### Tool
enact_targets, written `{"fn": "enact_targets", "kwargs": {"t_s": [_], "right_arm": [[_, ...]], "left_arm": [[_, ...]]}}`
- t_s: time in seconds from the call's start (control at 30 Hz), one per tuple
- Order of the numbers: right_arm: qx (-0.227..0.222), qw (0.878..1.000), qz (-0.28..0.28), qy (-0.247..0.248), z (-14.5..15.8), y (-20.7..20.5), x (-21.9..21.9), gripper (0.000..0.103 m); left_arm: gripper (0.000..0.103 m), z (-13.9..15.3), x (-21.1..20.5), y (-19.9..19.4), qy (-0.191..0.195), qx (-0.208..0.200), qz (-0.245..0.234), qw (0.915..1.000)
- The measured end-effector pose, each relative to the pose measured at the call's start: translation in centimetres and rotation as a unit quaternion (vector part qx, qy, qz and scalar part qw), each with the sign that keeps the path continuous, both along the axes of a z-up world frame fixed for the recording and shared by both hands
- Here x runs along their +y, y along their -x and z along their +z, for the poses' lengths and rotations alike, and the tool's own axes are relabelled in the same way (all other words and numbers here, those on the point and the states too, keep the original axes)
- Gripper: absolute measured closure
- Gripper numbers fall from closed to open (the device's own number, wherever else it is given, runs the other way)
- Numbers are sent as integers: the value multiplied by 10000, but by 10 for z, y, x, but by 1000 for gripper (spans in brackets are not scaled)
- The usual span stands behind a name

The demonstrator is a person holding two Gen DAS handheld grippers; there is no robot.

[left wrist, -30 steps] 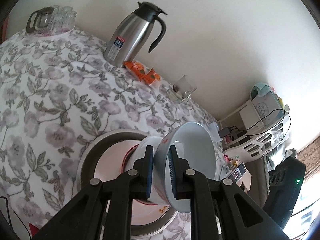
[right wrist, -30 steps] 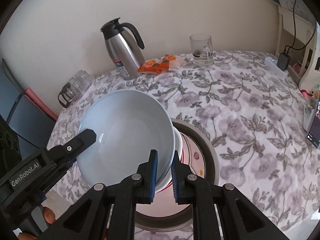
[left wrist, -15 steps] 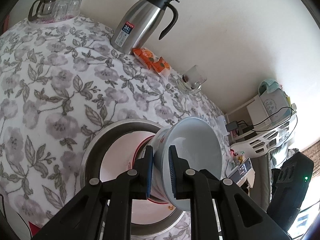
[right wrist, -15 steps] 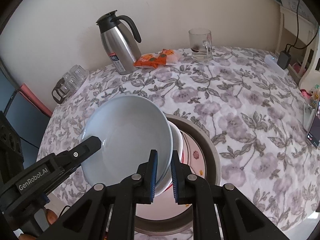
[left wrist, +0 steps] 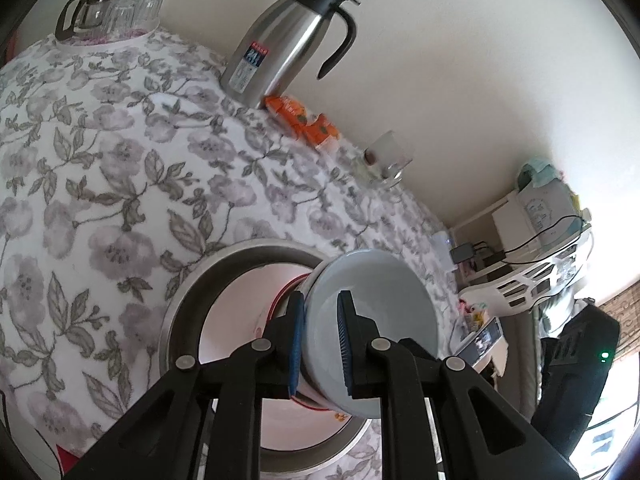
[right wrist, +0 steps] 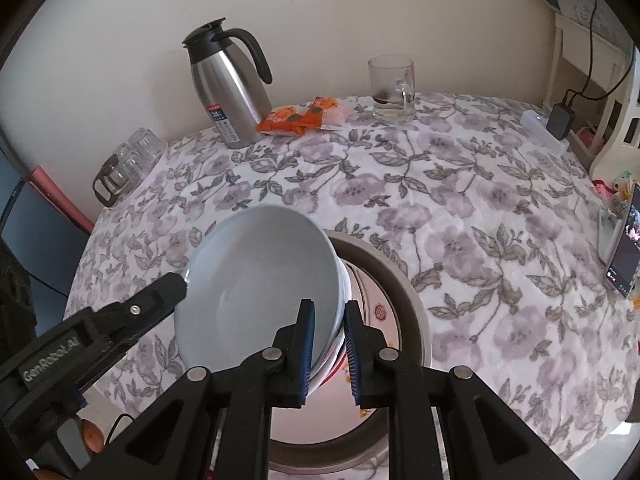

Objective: Organize plates and bowls
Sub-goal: 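Lower the round white bowl onto the stacked bowls in the basin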

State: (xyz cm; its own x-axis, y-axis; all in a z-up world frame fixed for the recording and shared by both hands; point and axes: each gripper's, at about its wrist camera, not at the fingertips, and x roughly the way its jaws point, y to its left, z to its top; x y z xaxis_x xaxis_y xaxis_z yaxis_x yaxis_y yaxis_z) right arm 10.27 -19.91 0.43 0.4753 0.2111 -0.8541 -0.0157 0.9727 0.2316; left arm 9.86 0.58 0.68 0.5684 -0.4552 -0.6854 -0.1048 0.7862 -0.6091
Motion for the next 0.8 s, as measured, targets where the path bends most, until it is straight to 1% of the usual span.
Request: {"fn": "enact_targets", "kwargs": {"t_s": [0.53,0.8], "right_arm": [[14,10000,40,-42,1,-1,-1,85],[-73,9999,-54,-59,6,0,-9,84]], "left_arm": [[88,0,2,1,36,-22,41,10000],[88,-1,2,0,37,-6,41,10000]]}}
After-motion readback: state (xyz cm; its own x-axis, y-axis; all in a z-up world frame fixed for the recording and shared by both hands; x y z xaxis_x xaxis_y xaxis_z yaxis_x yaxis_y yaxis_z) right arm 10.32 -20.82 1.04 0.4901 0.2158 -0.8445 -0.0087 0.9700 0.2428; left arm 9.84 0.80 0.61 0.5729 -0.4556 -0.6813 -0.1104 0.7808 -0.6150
